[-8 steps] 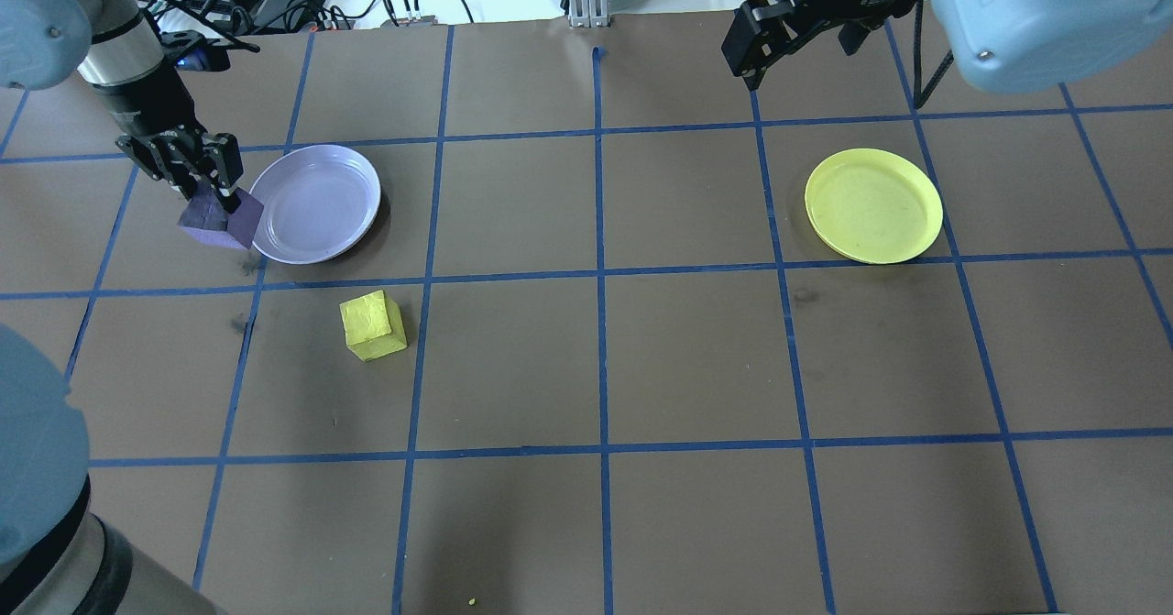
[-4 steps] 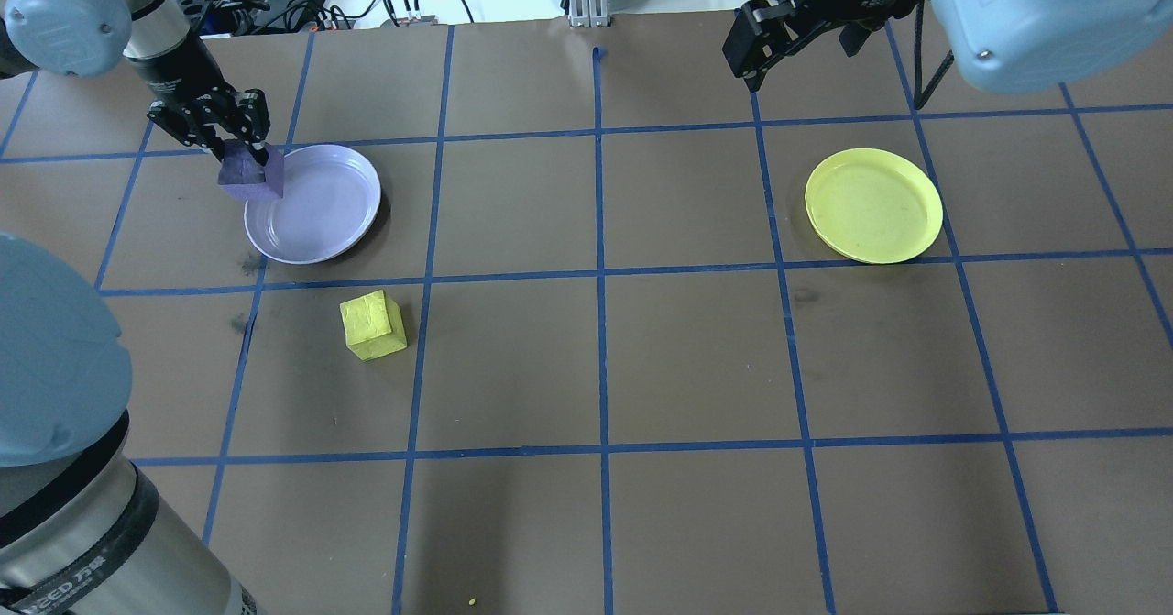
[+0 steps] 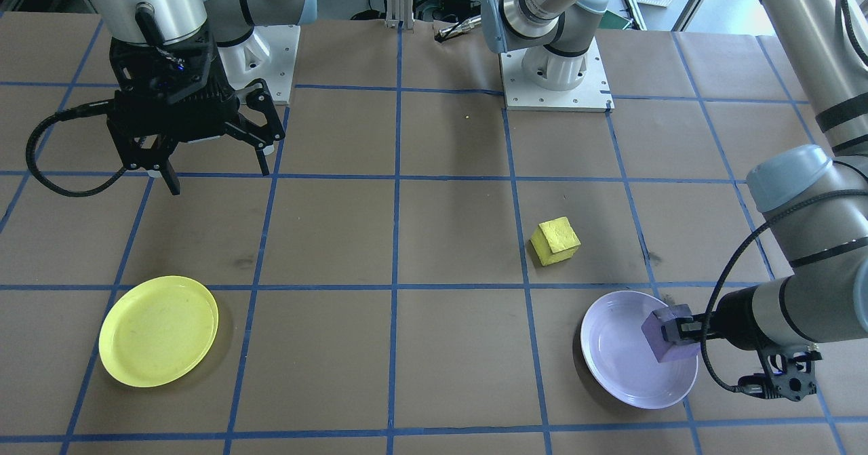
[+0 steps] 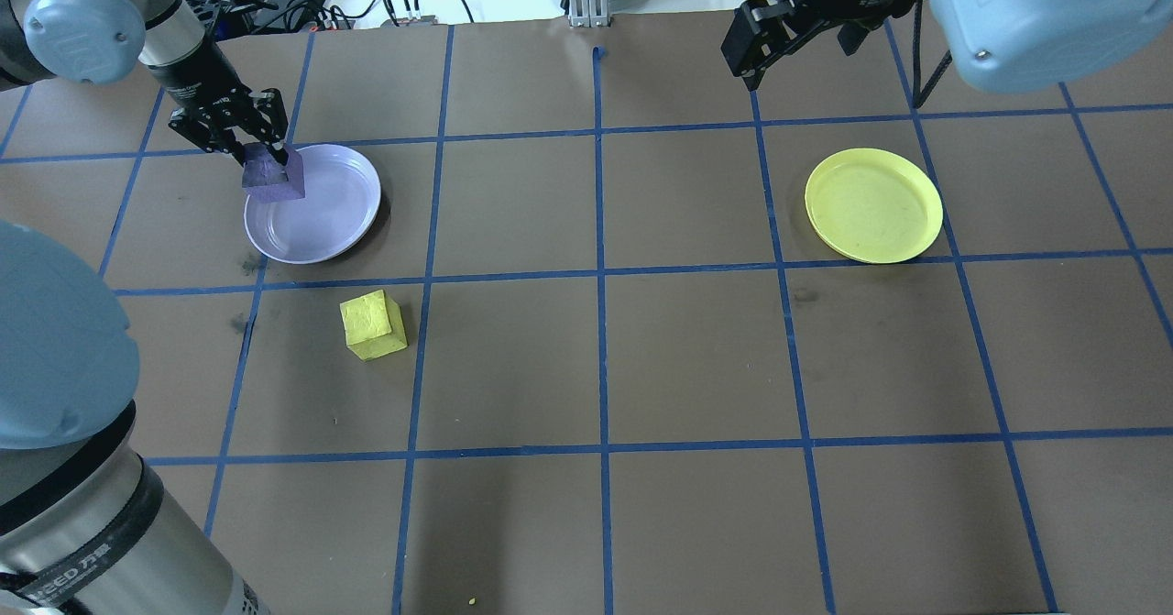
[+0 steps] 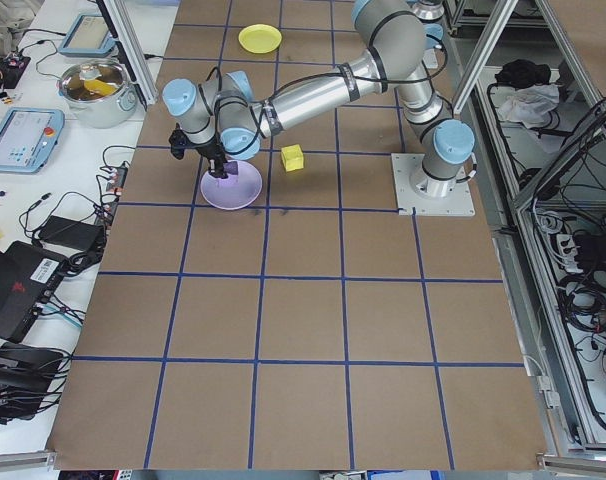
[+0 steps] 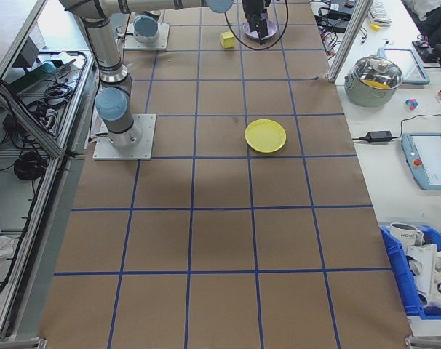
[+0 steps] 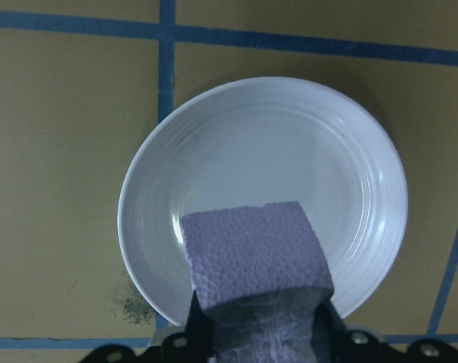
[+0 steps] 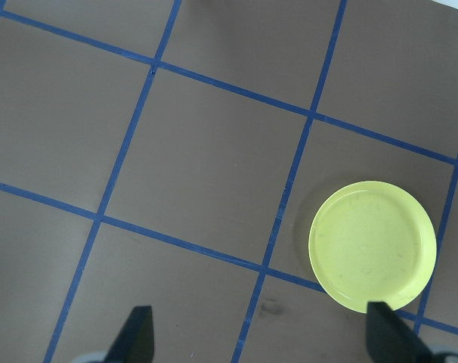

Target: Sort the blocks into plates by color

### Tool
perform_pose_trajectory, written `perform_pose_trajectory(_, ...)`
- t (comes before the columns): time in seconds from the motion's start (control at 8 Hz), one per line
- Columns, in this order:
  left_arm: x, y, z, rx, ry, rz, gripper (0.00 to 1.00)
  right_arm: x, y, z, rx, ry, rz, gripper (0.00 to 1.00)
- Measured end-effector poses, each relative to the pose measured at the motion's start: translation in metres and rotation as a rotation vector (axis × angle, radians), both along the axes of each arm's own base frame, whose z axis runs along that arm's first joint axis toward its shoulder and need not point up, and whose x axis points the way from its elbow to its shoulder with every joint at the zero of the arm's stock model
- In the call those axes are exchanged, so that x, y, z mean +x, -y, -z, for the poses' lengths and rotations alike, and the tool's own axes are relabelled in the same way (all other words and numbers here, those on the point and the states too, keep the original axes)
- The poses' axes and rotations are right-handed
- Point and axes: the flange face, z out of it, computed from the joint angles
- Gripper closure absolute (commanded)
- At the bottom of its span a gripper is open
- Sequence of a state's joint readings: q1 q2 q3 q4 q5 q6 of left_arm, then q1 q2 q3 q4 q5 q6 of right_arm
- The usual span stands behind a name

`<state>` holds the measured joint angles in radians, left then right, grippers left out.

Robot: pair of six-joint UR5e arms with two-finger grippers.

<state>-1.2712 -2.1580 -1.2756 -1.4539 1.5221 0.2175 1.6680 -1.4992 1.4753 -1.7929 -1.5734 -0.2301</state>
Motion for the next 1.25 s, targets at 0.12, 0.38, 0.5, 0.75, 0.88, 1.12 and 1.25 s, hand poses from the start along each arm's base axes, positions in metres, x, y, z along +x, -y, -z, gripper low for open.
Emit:
perform_pose_trajectory(0.12, 0.000, 0.001, 0.007, 0.009, 0.000, 0.000, 0.89, 0.001, 0.000, 0.000, -0.002, 0.002, -0.001, 0.00)
perform_pose_trajectory(0.38, -0.001, 0.000, 0.022, 0.032, -0.010, 0.025, 0.71, 0.001, 0.000, 0.001, 0.000, 0.005, -0.002, 0.00)
perform_pose_trajectory(0.5, -0.004, -0.006, 0.034, 0.054, -0.021, 0.033, 0.53, 0.001, 0.000, 0.002, 0.002, 0.005, -0.002, 0.00)
perform_pose_trajectory(0.75, -0.006, -0.013, 0.050, 0.070, -0.025, 0.039, 0.16, 0.001, 0.000, 0.004, 0.004, 0.003, -0.002, 0.00)
perform_pose_trajectory(0.88, -0.006, -0.015, 0.053, 0.069, -0.024, 0.041, 0.09, 0.001, 0.000, 0.005, 0.008, 0.001, -0.001, 0.00)
perform_pose_trajectory(1.12, -0.006, -0.015, 0.055, 0.068, -0.023, 0.042, 0.01, 0.001, -0.001, 0.006, 0.009, -0.001, -0.001, 0.00)
perform_pose_trajectory(1.25, -0.008, -0.015, 0.052, 0.064, -0.023, 0.036, 0.00, 0.001, 0.000, 0.005, 0.006, 0.002, -0.002, 0.00)
